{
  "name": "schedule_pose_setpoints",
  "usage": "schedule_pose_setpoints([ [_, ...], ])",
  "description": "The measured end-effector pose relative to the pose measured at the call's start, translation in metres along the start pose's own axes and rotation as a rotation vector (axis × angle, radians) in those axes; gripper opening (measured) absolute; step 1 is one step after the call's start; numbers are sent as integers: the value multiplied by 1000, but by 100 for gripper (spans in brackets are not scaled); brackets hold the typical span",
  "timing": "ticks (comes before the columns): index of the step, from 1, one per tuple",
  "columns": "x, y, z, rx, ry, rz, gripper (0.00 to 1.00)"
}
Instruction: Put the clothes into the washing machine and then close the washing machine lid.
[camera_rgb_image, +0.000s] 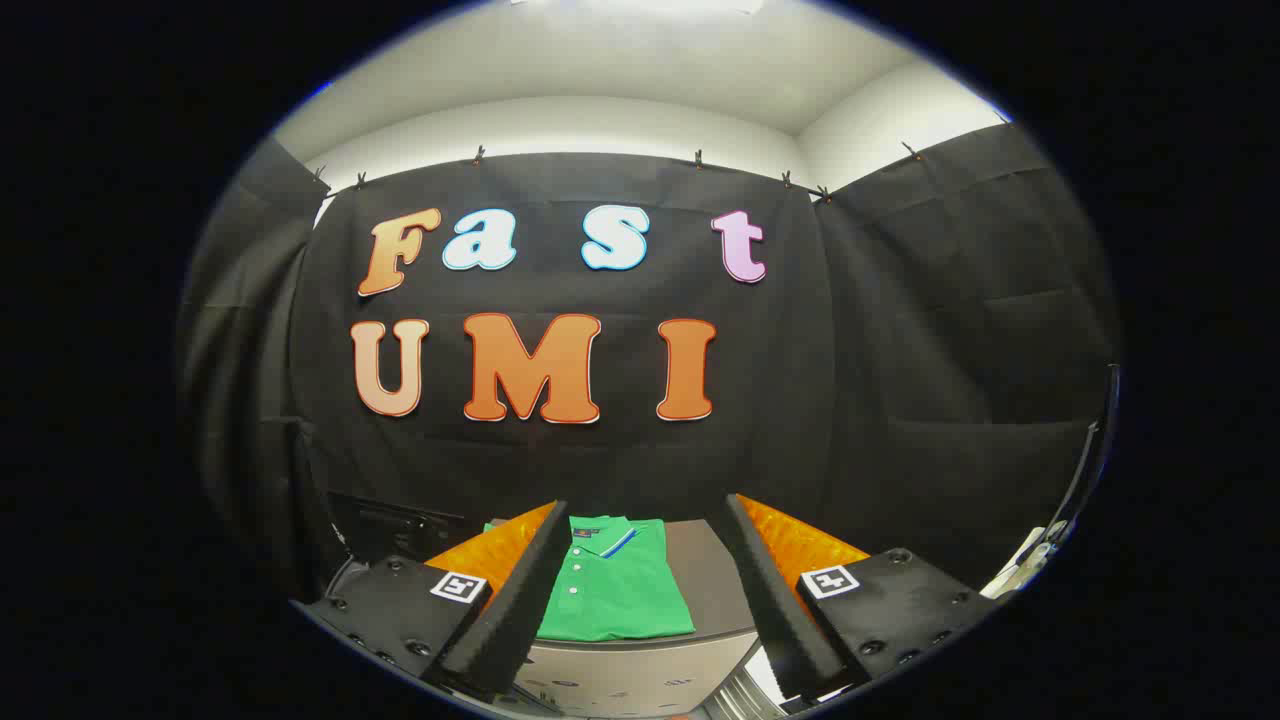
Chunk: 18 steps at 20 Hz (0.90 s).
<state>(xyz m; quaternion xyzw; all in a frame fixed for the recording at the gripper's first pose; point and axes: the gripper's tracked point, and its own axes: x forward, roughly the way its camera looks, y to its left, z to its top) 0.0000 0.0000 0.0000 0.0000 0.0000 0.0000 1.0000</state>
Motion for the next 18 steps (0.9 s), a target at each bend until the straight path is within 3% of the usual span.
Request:
schedule_pose_setpoints([
  [18, 6, 9, 10, 15, -57, -5, 98],
])
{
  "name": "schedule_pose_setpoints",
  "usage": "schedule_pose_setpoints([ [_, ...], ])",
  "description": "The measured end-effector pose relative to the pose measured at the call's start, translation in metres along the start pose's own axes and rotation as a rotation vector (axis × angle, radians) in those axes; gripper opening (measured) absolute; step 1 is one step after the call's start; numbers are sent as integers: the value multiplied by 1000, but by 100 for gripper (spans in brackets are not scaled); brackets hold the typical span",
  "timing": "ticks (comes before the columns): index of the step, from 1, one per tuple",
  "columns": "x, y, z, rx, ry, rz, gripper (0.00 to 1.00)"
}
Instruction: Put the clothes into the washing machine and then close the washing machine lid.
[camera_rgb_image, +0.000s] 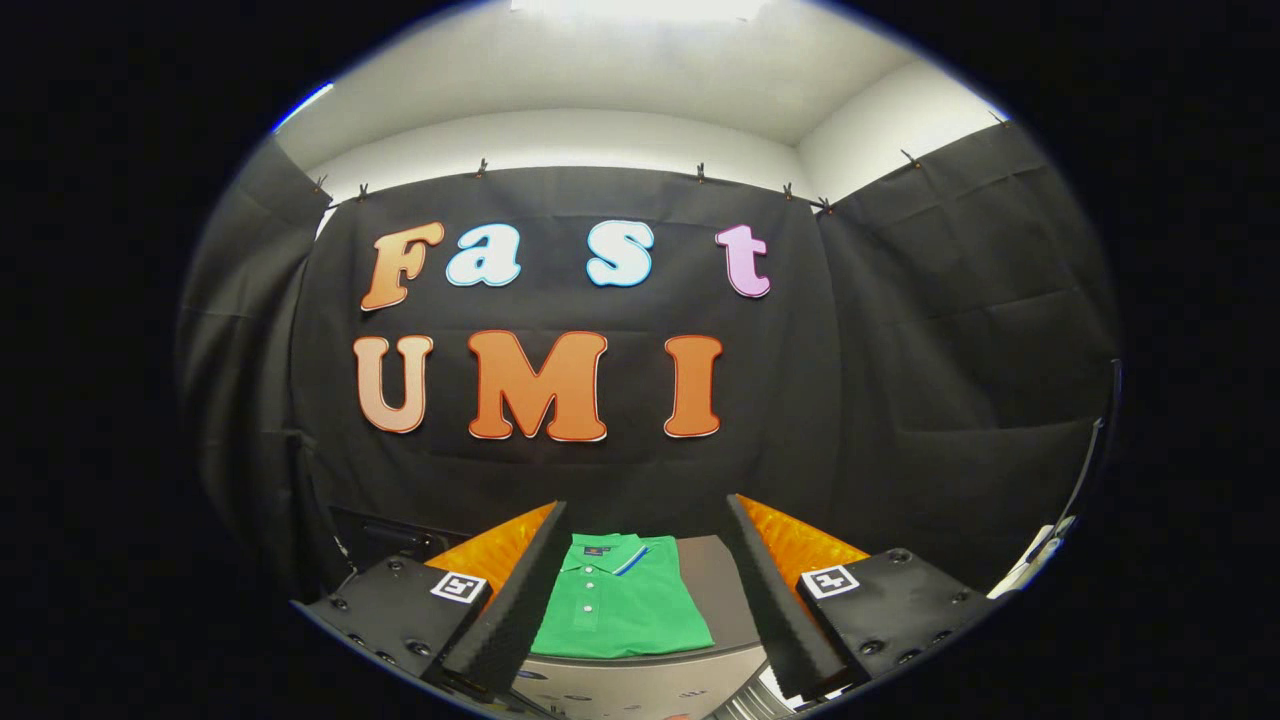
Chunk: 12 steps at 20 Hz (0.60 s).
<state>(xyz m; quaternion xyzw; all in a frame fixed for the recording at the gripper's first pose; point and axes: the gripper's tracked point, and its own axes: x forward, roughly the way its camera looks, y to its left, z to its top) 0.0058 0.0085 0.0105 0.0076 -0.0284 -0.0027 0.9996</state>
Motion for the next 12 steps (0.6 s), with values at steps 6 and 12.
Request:
schedule_pose_setpoints([
  [6, -1, -2, 1, 8, 2, -10, 98],
  [12, 6, -4, -1, 20, 22, -36, 98],
])
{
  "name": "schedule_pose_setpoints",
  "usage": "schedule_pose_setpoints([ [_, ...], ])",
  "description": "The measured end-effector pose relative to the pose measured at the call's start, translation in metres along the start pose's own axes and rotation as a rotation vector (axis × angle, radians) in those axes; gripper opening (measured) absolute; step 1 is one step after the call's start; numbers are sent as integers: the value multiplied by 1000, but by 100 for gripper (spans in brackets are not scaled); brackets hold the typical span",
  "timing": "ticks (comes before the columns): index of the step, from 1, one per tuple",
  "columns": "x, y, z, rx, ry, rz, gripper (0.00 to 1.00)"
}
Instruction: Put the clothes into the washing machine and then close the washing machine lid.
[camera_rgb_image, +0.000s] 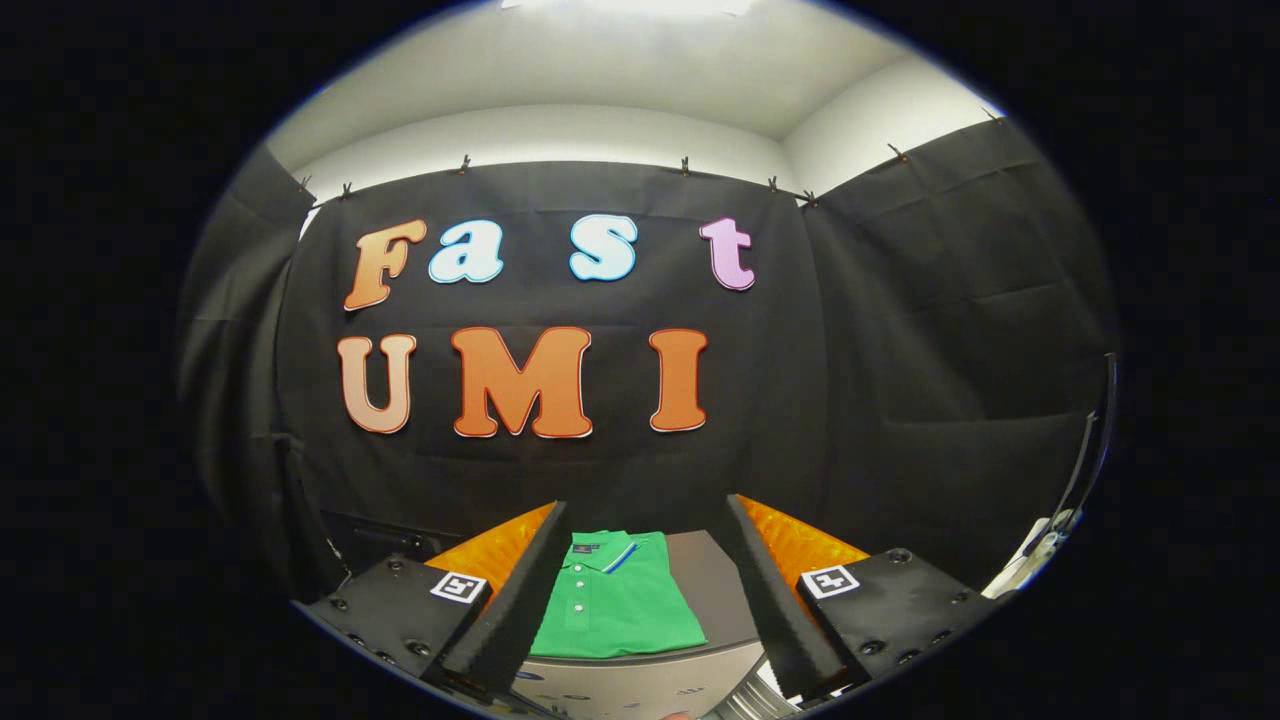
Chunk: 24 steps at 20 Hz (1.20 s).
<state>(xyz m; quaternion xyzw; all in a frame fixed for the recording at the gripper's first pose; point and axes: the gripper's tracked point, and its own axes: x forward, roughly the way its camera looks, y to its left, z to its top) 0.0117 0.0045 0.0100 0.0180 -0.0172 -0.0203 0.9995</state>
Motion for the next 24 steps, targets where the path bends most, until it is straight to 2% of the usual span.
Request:
schedule_pose_setpoints([
  [5, 15, 7, 7, -5, 13, 35, 98],
  [9, 54, 33, 14, -7, 60, 131, 99],
  [15, 125, 80, -54, 77, 443, 265, 100],
  [20, 166, 88, -107, -2, 602, 256, 99],
  [24, 175, 102, -163, 27, 777, 295, 99],
])
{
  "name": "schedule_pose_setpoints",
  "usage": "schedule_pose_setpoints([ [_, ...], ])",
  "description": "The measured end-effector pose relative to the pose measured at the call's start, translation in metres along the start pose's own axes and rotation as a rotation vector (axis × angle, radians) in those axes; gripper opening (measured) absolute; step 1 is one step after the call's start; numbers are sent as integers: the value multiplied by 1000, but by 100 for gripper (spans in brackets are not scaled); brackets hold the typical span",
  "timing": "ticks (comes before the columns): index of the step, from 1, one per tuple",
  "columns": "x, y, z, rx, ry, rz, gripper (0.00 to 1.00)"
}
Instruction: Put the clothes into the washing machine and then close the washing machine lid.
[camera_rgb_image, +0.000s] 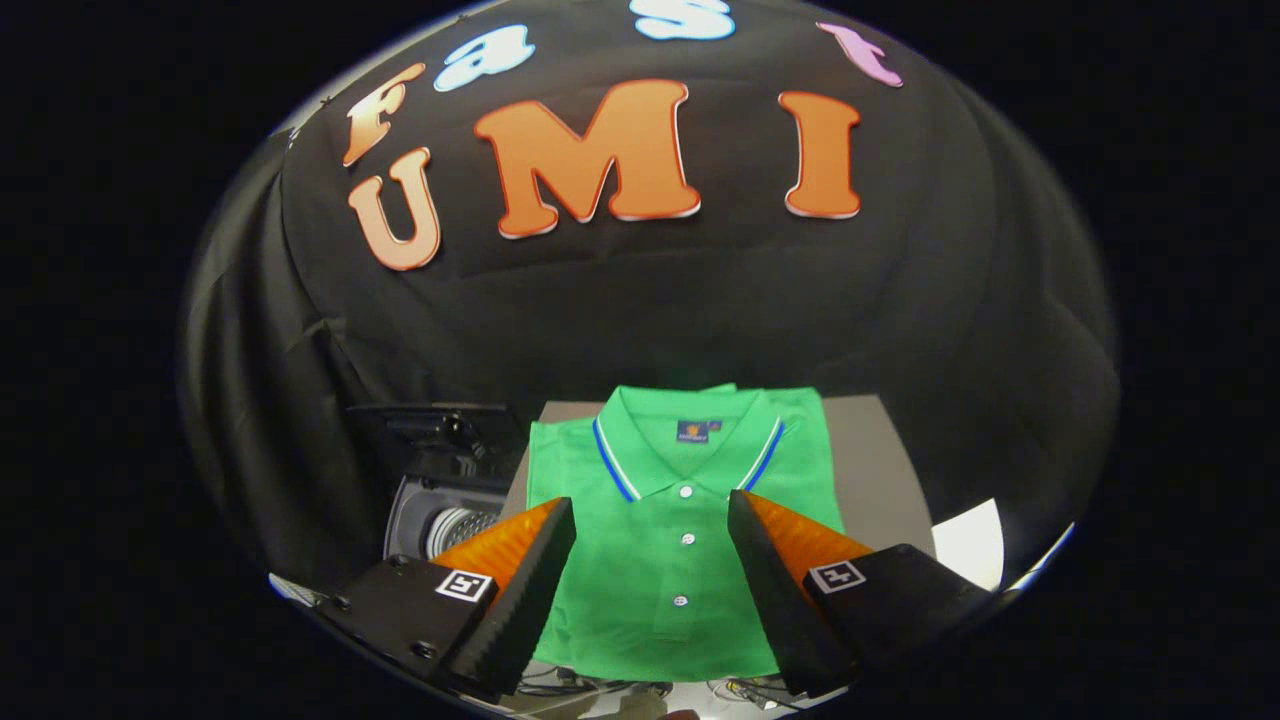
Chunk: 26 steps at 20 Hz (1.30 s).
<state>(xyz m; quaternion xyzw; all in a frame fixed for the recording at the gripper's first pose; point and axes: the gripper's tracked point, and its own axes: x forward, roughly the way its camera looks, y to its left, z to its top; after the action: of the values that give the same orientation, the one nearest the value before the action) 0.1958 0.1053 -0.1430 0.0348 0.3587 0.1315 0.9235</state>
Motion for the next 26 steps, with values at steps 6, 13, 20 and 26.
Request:
schedule_pose_setpoints([
  [6, 39, -22, -40, 45, 138, -44, 99],
  [13, 51, -34, -55, 5, 163, -74, 99],
  [20, 52, -33, -57, -36, 172, -20, 59],
  [26, 49, -33, -55, 33, 176, 69, 9],
])
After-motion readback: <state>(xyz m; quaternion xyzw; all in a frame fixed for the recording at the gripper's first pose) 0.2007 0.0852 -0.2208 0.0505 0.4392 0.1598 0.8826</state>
